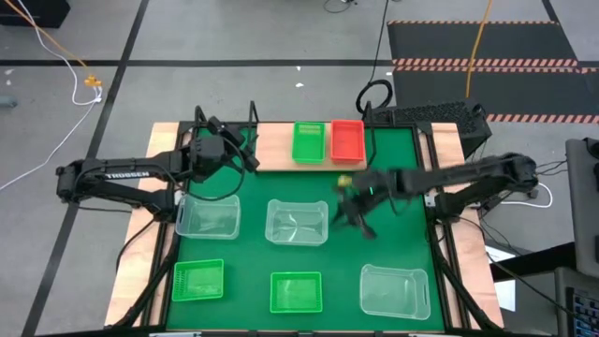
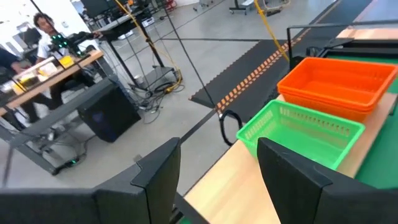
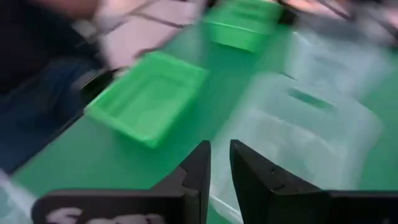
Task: Stack baskets on shelf by color
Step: Stack the right green bin on top of the other green bin on the shelf
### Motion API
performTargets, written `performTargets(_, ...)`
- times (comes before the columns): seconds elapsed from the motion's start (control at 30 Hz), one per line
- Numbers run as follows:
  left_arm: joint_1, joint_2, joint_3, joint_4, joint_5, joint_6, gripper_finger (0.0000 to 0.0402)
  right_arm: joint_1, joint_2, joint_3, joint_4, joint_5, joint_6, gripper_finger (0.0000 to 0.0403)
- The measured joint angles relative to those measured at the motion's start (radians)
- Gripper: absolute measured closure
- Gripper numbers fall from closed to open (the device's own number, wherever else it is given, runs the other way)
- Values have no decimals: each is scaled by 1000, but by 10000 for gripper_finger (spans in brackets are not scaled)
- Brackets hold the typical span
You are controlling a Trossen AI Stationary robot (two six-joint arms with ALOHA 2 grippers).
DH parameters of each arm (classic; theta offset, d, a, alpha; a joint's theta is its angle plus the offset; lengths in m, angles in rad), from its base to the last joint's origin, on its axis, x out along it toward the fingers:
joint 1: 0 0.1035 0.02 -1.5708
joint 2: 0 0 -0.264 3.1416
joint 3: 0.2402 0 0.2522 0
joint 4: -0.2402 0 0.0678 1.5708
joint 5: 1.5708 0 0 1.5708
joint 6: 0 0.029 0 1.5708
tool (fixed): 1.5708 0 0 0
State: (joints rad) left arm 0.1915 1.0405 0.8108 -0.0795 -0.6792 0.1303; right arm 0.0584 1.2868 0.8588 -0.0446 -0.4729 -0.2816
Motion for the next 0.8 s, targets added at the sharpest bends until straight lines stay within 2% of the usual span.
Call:
performTargets(0.1,-24,0,0,0,0,-54,188,146,25,-44,147,38,-143,346)
performTargets(0.27,-72,0,0,3,0,-139,188,305,145,5,188,231,-206,341)
performTargets(0.37,-105,0,0,12,0,-184,188,337,246,49,179,238,-222,340)
performTargets(0.53,-169,0,0,11,7,-217,188,371,399,146,58,237,-298,339)
performTargets(0.8,-239,0,0,-80,8,-250,188,376,471,255,-37,241,-401,339)
